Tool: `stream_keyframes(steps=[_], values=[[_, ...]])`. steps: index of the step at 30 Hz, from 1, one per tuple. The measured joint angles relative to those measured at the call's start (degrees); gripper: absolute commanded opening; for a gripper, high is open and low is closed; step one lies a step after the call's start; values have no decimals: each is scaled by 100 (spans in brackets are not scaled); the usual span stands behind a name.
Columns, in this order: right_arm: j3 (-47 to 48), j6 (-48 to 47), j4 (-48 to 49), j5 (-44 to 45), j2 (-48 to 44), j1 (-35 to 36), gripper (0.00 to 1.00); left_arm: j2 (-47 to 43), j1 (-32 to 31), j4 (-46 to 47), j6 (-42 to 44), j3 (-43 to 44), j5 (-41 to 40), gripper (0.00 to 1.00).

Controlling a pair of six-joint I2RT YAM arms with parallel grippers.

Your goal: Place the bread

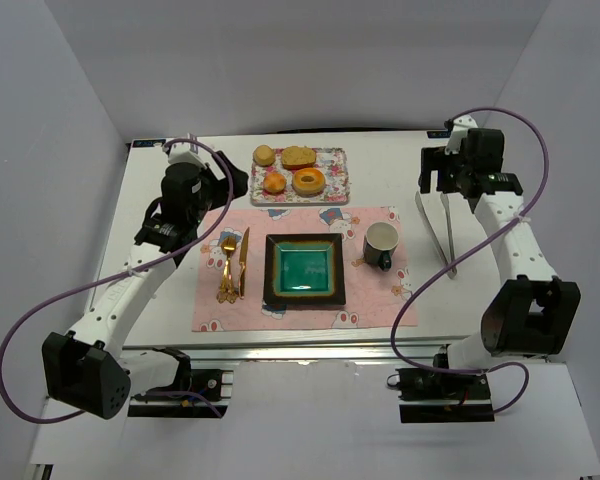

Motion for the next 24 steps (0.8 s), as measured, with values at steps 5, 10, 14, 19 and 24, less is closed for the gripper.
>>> stream_keyframes(steps=[5, 10, 14, 19, 24], values=[[-356, -1088, -96, -1375, -297, -208, 67, -2, 7, -50, 0, -2, -35, 95], [-433, -1541, -190, -2153, -507, -319, 0, -2, 13, -74, -57, -4, -48, 10], [-490, -1502, -199, -2369, -437, -564, 89, 7, 48, -103, -22, -4, -44, 5], [-573, -1786, -293, -2251, 186, -1331, 89, 35, 66, -74, -15, -136, -9, 81], [-1274, -2455, -354, -1860, 463, -1626, 87, 28, 76, -175, -105, -485, 11, 82]])
